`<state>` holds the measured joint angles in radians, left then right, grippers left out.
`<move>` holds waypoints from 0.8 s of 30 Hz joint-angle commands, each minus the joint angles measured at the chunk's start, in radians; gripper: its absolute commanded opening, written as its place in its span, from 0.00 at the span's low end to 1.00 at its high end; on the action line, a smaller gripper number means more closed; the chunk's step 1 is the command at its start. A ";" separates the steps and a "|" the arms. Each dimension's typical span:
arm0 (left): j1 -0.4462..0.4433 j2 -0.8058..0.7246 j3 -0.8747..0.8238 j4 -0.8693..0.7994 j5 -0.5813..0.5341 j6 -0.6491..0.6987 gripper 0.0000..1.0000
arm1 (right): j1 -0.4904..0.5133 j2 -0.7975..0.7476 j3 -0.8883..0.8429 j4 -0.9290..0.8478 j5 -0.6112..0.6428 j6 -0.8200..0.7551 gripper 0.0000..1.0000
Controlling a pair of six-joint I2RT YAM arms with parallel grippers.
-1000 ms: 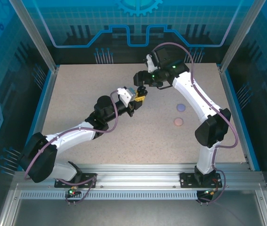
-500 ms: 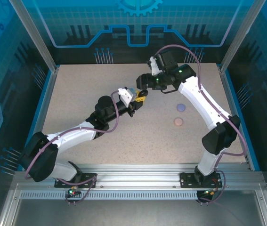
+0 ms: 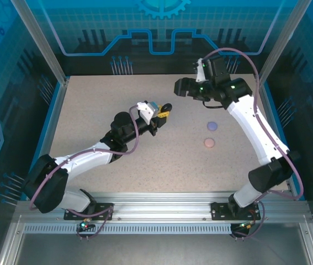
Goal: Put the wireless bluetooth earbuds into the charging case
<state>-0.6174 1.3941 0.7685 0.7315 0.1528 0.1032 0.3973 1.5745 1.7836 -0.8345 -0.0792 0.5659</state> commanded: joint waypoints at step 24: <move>0.013 0.152 0.108 -0.480 0.067 -0.622 0.00 | -0.038 -0.323 -0.645 0.144 0.147 0.082 0.81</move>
<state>-0.6147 1.4864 0.8120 0.3328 0.1497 -0.4236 0.3702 1.2686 1.1645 -0.7231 0.0463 0.6296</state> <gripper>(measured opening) 0.218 0.805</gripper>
